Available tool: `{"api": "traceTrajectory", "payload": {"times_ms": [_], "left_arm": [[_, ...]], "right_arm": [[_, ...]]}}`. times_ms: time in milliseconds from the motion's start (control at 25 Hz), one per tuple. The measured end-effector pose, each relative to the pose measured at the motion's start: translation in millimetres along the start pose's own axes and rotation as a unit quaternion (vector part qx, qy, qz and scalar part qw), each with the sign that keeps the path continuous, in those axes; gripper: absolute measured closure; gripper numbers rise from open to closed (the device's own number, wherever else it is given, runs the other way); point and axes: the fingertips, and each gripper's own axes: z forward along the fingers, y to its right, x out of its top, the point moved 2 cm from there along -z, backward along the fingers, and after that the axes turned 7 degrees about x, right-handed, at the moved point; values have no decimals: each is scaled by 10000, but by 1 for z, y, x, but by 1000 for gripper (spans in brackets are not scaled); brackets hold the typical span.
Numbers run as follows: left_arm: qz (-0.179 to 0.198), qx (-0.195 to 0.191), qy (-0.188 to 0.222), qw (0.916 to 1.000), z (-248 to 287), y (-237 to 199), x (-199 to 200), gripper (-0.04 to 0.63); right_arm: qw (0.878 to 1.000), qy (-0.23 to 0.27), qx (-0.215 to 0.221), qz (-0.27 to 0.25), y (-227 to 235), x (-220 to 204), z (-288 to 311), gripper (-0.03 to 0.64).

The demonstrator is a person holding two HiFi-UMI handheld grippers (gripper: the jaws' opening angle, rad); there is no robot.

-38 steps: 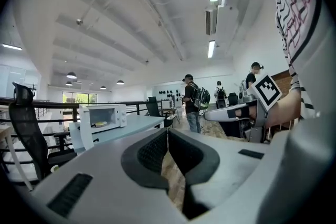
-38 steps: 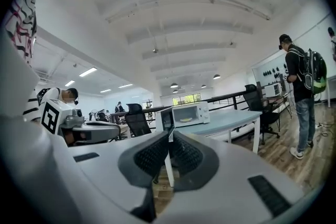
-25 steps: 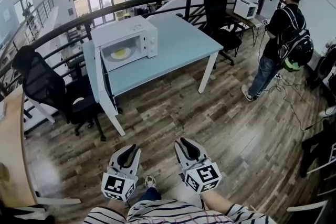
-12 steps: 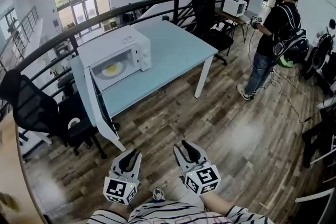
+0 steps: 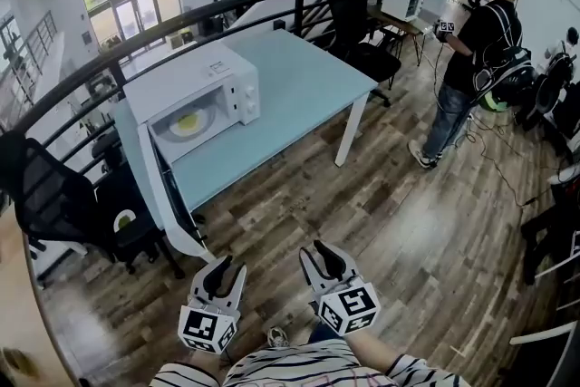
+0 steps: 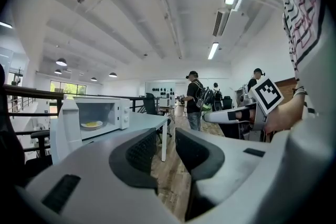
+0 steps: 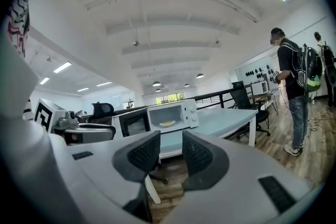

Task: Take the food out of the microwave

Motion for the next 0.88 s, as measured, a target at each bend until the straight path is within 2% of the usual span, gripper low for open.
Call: {"api": "traceTrajectory", "payload": {"times_ms": [160,360,600,880], "left_arm": [[-70,265,-37,9996,18,-11,-1,503],[-229,885,-59,9958,48,-23,-2,491],[-430,1540,-17,9871,100,-24,7,491],[-529,2213,91,9737,144,-21,15,486]], "right_arm": [[9999,-15,167,-11,23,6,25,492],[9977,-156,653,-108,60,15,62,492],[9894,-393,1367,-283,108,32,111,491],[9773,-500,1996,-496,155,49,152,486]]}}
